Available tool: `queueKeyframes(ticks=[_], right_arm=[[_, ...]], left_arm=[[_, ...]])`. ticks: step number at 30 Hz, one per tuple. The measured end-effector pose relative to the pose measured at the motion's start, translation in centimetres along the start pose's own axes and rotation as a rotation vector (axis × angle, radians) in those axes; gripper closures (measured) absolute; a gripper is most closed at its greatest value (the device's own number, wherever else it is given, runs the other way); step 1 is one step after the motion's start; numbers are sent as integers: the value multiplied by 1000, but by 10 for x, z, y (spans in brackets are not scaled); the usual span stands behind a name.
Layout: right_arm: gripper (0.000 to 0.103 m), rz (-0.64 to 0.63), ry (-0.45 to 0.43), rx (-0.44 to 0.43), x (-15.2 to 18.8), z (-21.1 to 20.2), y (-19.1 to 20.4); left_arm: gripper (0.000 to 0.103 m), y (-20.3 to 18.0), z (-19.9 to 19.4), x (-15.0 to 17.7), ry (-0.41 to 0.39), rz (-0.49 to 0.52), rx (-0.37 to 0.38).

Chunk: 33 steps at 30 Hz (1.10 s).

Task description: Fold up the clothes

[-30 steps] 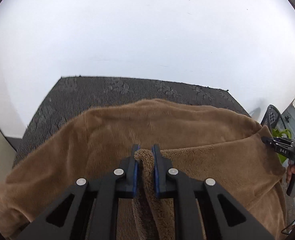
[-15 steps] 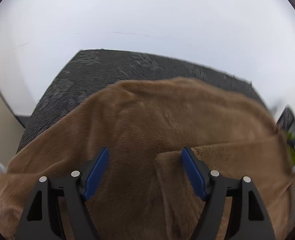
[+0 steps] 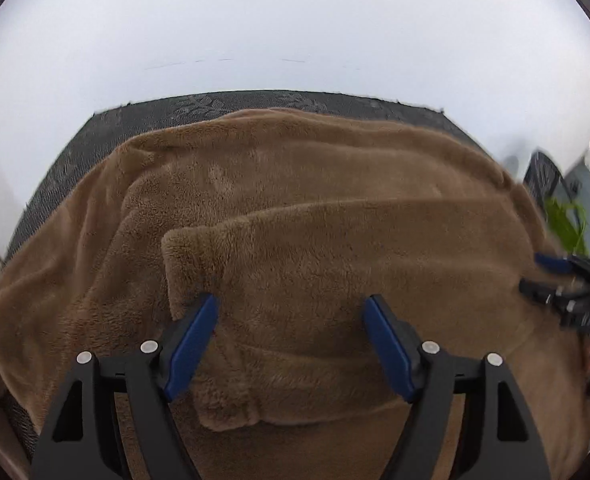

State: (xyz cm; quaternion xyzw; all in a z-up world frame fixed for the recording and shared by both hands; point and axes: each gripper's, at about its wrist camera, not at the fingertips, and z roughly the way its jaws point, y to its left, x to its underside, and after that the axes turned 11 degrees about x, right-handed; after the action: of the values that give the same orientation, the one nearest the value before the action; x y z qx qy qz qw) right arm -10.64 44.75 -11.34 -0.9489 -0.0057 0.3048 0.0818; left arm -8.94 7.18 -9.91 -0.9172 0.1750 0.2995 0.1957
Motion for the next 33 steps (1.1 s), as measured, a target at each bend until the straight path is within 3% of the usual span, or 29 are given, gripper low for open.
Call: queueKeyframes(ticks=[10,16,21,24,26,29,33], right_arm=[[16,-10,21,15,7,14,-1],[15,90,5,-34,1,-26,12],[15,52,26,-72,4,-29,48],[15,34,71,-51,14,-13,62],[12,-3,39,-30,21,-10,69],[1,-83,-2,11,28,-6,83],[1,-73,6,8,29,-3,82]], left_arm=[[24,3,-7,3,-8,-21,25],[18,-20,-38,16,-28,-40,55],[18,-28,-35,25,17,-57,62],[18,-28,-32,37,31,-57,57],[18,-26,-27,46,39,-62,56],[17,-26,-32,54,2,-56,56],[17,-20,-38,55,-22,-117,85]])
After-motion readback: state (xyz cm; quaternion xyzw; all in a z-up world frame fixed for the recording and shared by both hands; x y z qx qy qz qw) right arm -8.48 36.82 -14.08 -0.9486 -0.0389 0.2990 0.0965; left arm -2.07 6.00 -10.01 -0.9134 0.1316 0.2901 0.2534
